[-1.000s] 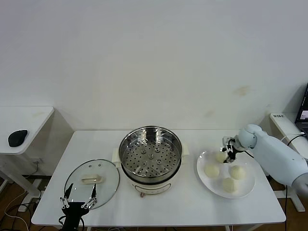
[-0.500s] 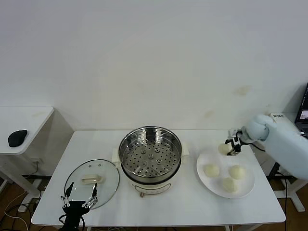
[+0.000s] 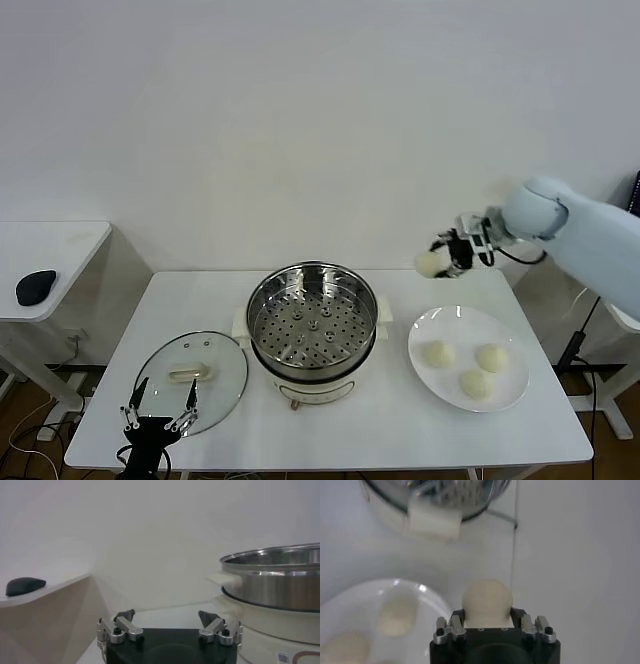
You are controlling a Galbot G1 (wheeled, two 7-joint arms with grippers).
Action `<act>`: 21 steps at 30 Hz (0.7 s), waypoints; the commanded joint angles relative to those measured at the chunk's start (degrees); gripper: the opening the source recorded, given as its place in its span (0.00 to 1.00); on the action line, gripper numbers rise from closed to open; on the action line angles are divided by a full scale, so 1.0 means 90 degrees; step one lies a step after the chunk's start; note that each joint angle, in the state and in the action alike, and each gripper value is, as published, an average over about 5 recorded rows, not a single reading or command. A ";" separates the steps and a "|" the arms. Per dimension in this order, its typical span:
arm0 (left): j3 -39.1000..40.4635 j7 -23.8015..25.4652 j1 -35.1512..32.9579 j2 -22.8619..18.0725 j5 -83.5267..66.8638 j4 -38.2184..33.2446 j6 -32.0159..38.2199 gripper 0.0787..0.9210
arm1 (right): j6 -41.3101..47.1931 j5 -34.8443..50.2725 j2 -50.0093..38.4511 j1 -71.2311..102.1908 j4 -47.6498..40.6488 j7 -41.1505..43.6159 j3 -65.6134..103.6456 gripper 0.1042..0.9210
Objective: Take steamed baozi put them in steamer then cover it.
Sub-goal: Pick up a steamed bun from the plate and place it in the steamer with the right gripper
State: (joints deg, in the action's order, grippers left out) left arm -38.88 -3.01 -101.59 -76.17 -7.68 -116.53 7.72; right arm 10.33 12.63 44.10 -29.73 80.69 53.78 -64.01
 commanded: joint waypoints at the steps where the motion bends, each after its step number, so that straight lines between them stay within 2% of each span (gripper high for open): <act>1: -0.0095 0.0015 0.0001 -0.0002 -0.0081 0.0048 -0.0014 0.88 | -0.0516 0.0481 0.1381 -0.0783 0.0132 -0.0272 -0.0966 0.58; 12: -0.0233 0.0024 -0.0015 -0.0037 -0.0117 0.0038 0.0010 0.88 | -0.2223 -0.0635 0.2874 -0.0526 -0.1004 -0.0305 -0.1364 0.58; 21: -0.0296 0.0035 0.0024 -0.0045 -0.0146 0.0042 0.0010 0.88 | -0.3312 -0.1724 0.3550 -0.0212 -0.1929 -0.0230 -0.1462 0.59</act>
State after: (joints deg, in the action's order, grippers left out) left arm -41.24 -2.73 -101.56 -76.54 -8.87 -116.20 7.86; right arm -9.59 4.69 68.09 -32.28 70.31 51.93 -75.26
